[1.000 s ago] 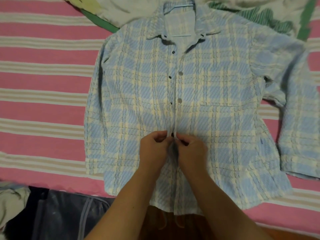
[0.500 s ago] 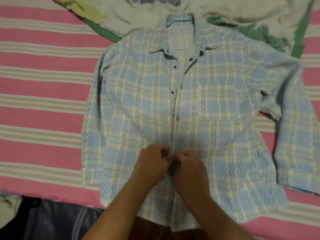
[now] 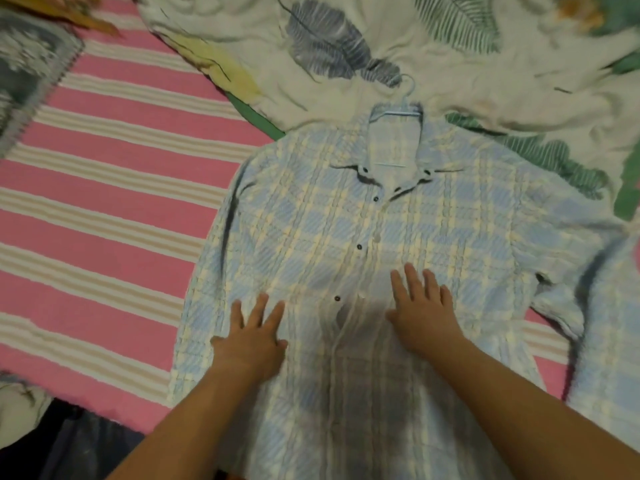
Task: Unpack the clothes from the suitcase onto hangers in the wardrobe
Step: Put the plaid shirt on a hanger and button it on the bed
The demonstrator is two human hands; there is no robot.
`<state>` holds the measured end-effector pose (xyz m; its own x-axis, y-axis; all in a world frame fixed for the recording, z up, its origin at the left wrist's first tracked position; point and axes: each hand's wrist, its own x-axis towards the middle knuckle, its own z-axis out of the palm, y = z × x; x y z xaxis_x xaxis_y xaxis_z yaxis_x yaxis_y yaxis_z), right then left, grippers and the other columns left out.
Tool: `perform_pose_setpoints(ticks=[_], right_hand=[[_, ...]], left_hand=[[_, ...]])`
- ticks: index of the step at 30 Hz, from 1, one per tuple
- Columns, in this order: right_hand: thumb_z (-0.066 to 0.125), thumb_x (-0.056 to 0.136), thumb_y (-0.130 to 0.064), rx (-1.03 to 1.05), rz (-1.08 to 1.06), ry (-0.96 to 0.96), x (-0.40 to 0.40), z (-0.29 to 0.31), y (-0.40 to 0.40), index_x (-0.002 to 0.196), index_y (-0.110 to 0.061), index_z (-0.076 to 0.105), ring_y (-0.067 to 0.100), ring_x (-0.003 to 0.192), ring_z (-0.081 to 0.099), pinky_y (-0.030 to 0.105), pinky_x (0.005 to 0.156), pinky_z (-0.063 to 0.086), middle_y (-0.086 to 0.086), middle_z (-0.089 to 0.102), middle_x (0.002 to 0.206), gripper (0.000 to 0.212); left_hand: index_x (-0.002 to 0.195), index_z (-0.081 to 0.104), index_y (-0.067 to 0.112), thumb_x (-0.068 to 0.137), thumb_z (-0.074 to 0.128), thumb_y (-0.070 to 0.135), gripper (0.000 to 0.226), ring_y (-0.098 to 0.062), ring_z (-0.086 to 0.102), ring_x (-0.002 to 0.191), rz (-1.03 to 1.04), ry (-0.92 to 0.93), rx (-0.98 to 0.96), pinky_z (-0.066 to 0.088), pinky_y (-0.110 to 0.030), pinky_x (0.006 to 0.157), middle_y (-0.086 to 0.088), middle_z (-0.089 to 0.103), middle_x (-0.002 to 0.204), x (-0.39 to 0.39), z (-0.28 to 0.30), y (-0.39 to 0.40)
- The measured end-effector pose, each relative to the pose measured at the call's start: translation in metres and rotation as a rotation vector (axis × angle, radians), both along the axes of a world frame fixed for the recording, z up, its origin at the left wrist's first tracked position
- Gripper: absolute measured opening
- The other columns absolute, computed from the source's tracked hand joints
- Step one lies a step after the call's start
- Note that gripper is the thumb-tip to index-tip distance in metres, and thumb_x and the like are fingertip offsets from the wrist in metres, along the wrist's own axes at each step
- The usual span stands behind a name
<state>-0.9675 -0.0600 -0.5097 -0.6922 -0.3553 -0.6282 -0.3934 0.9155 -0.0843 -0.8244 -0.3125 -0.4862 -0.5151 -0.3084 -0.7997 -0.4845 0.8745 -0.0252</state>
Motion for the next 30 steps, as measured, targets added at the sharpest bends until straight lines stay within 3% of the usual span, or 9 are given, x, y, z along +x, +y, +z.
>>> perform_pose_setpoints(ticks=[2, 5, 7, 10, 18, 21, 24, 27, 30], right_hand=[[0.038, 0.105, -0.036, -0.022, -0.022, 0.072, 0.009, -0.004, -0.005, 0.158, -0.014, -0.007, 0.042, 0.150, -0.015, 0.057, 0.122, 0.002, 0.015, -0.017, 0.165, 0.073], [0.056, 0.096, -0.021, -0.391, -0.274, 0.302, 0.021, 0.002, -0.031, 0.136, -0.005, 0.051, 0.037, 0.126, 0.042, 0.043, 0.101, 0.041, 0.019, 0.047, 0.139, 0.044], [0.058, 0.095, -0.028, -0.560, -0.462, 0.265, 0.028, 0.004, -0.052, 0.111, -0.011, 0.057, 0.021, 0.096, 0.048, 0.033, 0.080, 0.043, 0.001, 0.051, 0.105, 0.023], [0.064, 0.088, -0.041, -0.452, -0.527, 0.190, 0.037, -0.011, -0.070, 0.104, -0.016, 0.050, 0.020, 0.092, 0.050, 0.037, 0.081, 0.049, -0.001, 0.050, 0.098, 0.033], [0.066, 0.089, -0.027, -0.573, -0.717, 0.094, 0.031, -0.010, -0.060, 0.097, -0.028, 0.058, 0.014, 0.083, 0.059, 0.029, 0.069, 0.044, -0.011, 0.059, 0.089, 0.012], [0.067, 0.087, -0.012, -0.738, -0.882, -0.020, 0.032, 0.000, -0.053, 0.082, -0.038, 0.057, 0.005, 0.073, 0.061, 0.022, 0.060, 0.044, -0.012, 0.064, 0.078, 0.028], [0.062, 0.086, -0.001, -0.785, -0.919, -0.101, 0.037, -0.002, -0.043, 0.085, -0.023, 0.061, 0.022, 0.074, 0.063, 0.028, 0.060, 0.046, 0.002, 0.065, 0.079, 0.023], [0.063, 0.088, -0.005, -0.796, -0.926, -0.138, 0.039, -0.003, -0.041, 0.087, -0.022, 0.061, 0.023, 0.076, 0.063, 0.032, 0.063, 0.050, 0.001, 0.065, 0.080, 0.017], [0.068, 0.091, -0.015, -0.864, -0.998, -0.160, 0.037, 0.002, -0.043, 0.093, -0.029, 0.063, 0.005, 0.085, 0.064, 0.014, 0.063, 0.047, -0.013, 0.067, 0.088, 0.015]], left_hand=[[0.160, 0.012, 0.035, 0.104, 0.033, 0.041, 0.060, -0.044, -0.003, 0.152, -0.060, 0.014, -0.104, 0.016, -0.066, 0.117, -0.004, -0.004, 0.170, -0.019, 0.010, 0.010], [0.118, 0.063, 0.019, 0.101, 0.042, 0.027, 0.028, -0.032, 0.048, 0.120, -0.129, 0.399, -0.190, 0.042, -0.045, 0.101, -0.009, 0.057, 0.125, -0.054, 0.017, 0.037], [0.101, 0.058, 0.019, 0.103, 0.045, 0.026, 0.015, -0.020, 0.056, 0.094, 0.109, 0.655, -0.030, 0.051, -0.035, 0.081, 0.002, 0.057, 0.098, -0.073, 0.013, 0.056], [0.103, 0.048, 0.022, 0.099, 0.057, 0.036, 0.016, -0.016, 0.052, 0.091, 0.429, 0.605, 0.156, 0.052, -0.035, 0.080, 0.006, 0.048, 0.100, -0.082, -0.014, 0.077], [0.115, 0.048, 0.019, 0.099, 0.058, 0.039, 0.028, -0.014, 0.046, 0.100, 0.252, 0.560, 0.116, 0.048, -0.027, 0.081, 0.004, 0.043, 0.113, -0.076, -0.033, 0.077], [0.115, 0.052, 0.017, 0.101, 0.052, 0.027, 0.017, -0.017, 0.051, 0.102, 0.168, 0.544, 0.085, 0.046, -0.029, 0.079, 0.000, 0.050, 0.117, -0.086, -0.023, 0.076], [0.109, 0.050, 0.020, 0.101, 0.047, 0.023, 0.009, -0.015, 0.052, 0.088, 0.239, 0.670, 0.028, 0.044, -0.028, 0.072, 0.003, 0.052, 0.102, -0.089, -0.010, 0.084], [0.086, 0.047, 0.024, 0.099, 0.057, 0.036, 0.020, -0.011, 0.050, 0.065, 0.581, 0.804, 0.106, 0.045, -0.029, 0.060, 0.006, 0.054, 0.075, -0.082, 0.003, 0.100], [0.085, 0.061, 0.024, 0.094, 0.068, 0.032, 0.015, -0.009, 0.060, 0.069, 0.974, 0.828, 0.328, 0.051, -0.026, 0.063, 0.007, 0.065, 0.076, -0.077, 0.005, 0.114]])
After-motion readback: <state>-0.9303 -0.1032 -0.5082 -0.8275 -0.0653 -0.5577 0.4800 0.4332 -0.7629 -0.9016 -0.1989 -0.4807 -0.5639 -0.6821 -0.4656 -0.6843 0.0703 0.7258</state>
